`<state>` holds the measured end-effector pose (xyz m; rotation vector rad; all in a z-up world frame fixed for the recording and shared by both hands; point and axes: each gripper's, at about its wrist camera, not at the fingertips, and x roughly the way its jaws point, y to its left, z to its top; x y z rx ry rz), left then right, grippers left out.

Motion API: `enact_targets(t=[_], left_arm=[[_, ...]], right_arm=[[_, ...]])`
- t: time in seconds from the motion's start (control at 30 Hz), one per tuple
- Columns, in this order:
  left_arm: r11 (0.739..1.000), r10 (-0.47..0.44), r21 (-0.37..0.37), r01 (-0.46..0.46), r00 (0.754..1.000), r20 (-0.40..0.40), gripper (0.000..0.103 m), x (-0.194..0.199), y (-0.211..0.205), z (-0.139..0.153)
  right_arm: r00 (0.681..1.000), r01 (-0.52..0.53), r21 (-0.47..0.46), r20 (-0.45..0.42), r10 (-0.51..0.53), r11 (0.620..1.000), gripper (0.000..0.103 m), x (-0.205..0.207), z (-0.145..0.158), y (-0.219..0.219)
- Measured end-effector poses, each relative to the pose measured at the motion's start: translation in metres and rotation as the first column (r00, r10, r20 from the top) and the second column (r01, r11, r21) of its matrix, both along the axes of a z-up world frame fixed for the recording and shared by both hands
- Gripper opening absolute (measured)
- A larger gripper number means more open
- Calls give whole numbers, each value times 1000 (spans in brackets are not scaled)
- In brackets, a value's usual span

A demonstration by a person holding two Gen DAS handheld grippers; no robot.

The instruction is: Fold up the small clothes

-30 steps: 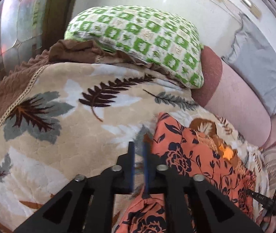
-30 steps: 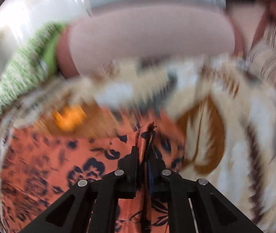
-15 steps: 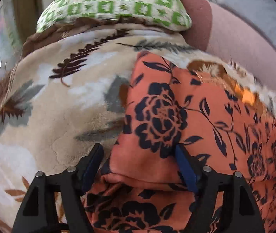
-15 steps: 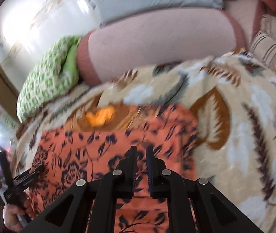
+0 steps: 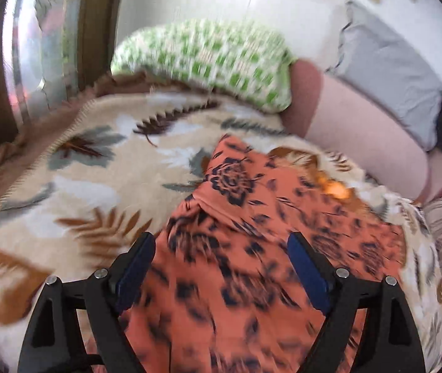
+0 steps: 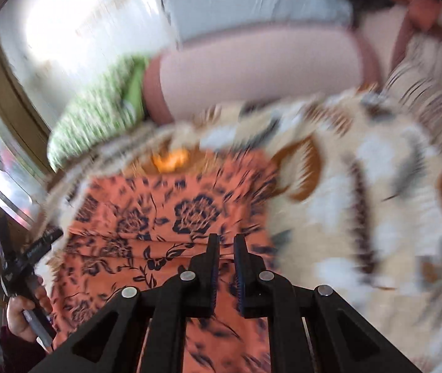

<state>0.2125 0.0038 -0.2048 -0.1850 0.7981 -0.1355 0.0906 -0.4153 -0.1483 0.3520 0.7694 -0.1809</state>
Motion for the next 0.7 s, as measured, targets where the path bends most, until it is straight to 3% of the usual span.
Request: enact_targets(t=[0.17, 0.3, 0.43, 0.6, 0.63, 0.7], left_arm=[[980, -166, 111, 165, 986, -2, 89, -68, -36, 48], [949, -263, 210, 237, 959, 108, 89, -109, -70, 102], [936, -321, 234, 262, 908, 268, 92, -151, -91, 167], [935, -349, 220, 277, 822, 450, 100, -200, -88, 225], [937, -346, 220, 272, 812, 470, 100, -207, -86, 232], [938, -342, 226, 262, 797, 497, 101, -219, -82, 243]], right_arm=[[985, 70, -79, 165, -57, 994, 12, -102, 70, -13], [969, 112, -162, 236, -71, 980, 12, -159, 107, -9], [946, 108, -202, 322, -38, 973, 12, -201, 138, 5], [863, 137, -257, 504, 12, 957, 12, -244, 174, 36], [849, 140, -267, 528, 24, 953, 16, -250, 177, 42], [830, 134, -250, 557, 29, 959, 54, -258, 180, 50]])
